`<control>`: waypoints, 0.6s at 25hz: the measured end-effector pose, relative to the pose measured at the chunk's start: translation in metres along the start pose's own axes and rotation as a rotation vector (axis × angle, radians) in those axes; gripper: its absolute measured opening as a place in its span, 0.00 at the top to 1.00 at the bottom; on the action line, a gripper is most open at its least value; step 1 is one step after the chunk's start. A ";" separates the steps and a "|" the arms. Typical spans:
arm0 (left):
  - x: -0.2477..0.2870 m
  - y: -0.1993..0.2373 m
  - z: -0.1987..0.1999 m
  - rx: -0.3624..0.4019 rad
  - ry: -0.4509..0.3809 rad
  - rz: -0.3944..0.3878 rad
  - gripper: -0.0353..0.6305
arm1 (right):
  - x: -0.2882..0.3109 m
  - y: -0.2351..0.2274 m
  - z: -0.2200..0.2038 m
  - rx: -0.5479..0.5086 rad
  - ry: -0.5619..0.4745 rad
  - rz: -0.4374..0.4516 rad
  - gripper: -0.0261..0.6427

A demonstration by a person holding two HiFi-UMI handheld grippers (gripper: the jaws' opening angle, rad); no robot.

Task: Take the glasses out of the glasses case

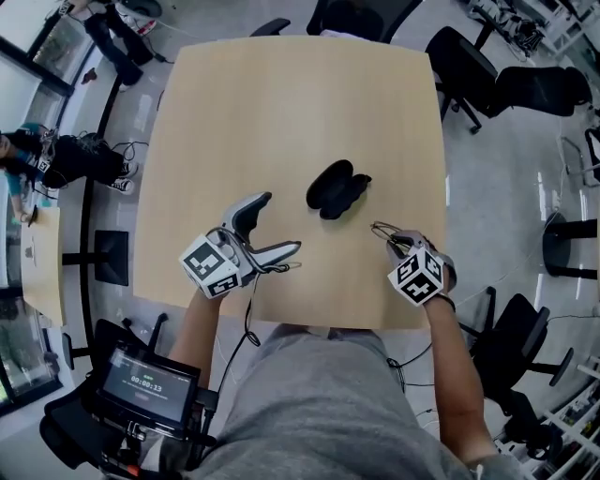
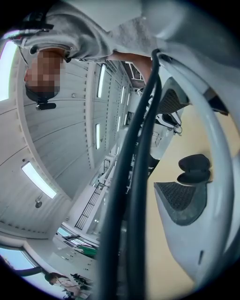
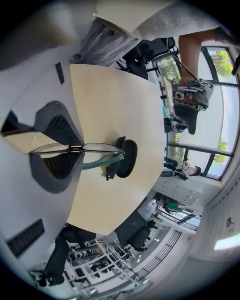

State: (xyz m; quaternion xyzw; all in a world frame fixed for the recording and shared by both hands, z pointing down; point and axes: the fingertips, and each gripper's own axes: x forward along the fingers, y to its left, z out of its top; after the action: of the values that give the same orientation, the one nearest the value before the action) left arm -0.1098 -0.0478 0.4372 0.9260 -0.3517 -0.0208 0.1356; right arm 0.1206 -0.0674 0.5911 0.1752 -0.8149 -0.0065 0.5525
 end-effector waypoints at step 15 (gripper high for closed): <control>-0.051 -0.066 0.022 0.013 0.003 -0.015 0.77 | 0.038 0.031 -0.060 0.074 0.156 0.082 0.89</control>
State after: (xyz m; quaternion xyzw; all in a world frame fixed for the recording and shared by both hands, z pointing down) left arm -0.1083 0.0273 0.3961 0.9294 -0.3448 -0.0183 0.1301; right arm 0.1536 -0.0380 0.6552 0.1618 -0.7755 0.0600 0.6073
